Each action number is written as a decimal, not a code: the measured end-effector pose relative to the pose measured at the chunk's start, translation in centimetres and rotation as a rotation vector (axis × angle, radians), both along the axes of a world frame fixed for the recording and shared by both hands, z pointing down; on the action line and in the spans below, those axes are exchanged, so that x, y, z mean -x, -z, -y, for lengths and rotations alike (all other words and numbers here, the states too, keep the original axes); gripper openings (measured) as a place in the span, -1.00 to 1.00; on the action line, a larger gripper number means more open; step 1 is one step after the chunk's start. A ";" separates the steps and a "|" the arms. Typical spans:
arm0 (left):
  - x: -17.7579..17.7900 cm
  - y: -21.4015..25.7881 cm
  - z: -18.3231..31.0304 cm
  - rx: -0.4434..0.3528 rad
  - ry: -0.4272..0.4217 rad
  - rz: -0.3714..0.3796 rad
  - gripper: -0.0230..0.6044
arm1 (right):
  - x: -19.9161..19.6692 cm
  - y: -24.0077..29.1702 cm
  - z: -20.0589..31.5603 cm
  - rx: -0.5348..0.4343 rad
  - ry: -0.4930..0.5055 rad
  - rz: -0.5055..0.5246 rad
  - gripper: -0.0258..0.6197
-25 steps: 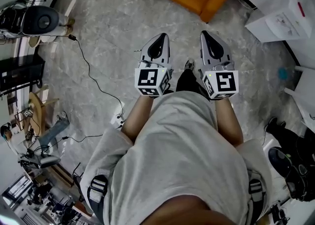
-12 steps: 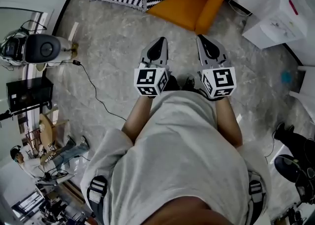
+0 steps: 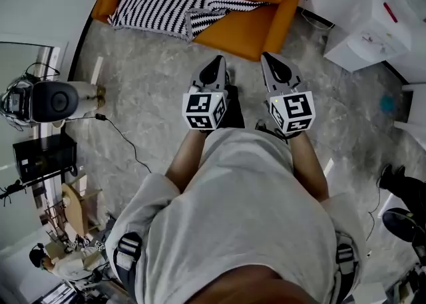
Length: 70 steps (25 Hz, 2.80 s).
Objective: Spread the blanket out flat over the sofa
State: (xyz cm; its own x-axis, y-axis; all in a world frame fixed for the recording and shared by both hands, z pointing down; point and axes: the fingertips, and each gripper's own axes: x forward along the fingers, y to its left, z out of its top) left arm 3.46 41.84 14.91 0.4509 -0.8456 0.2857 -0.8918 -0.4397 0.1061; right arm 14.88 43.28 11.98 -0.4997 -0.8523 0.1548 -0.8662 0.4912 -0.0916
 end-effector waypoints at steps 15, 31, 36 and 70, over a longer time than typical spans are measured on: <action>5.2 -12.3 19.6 0.170 -0.126 0.120 -0.90 | 7.7 -12.3 18.4 0.216 0.017 -0.124 -0.86; 7.6 -30.2 35.4 0.274 -0.343 0.264 -0.90 | 11.9 -29.7 32.6 0.416 -0.039 -0.107 -0.85; 7.2 -34.4 37.7 0.345 -0.350 0.220 -0.90 | 11.7 -34.5 34.0 0.437 -0.008 -0.179 -0.85; 4.9 -60.6 49.2 0.563 -0.438 0.608 -0.34 | 5.8 -45.7 36.2 0.702 -0.384 0.066 -0.85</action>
State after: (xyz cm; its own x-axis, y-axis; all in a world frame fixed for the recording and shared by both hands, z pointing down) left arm -1.43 -7.37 75.49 0.3353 -0.3017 0.8925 -0.6312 -0.7752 -0.0249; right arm 9.07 7.08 57.64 -0.2179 -0.6810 0.6991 -0.9451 -0.0314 -0.3252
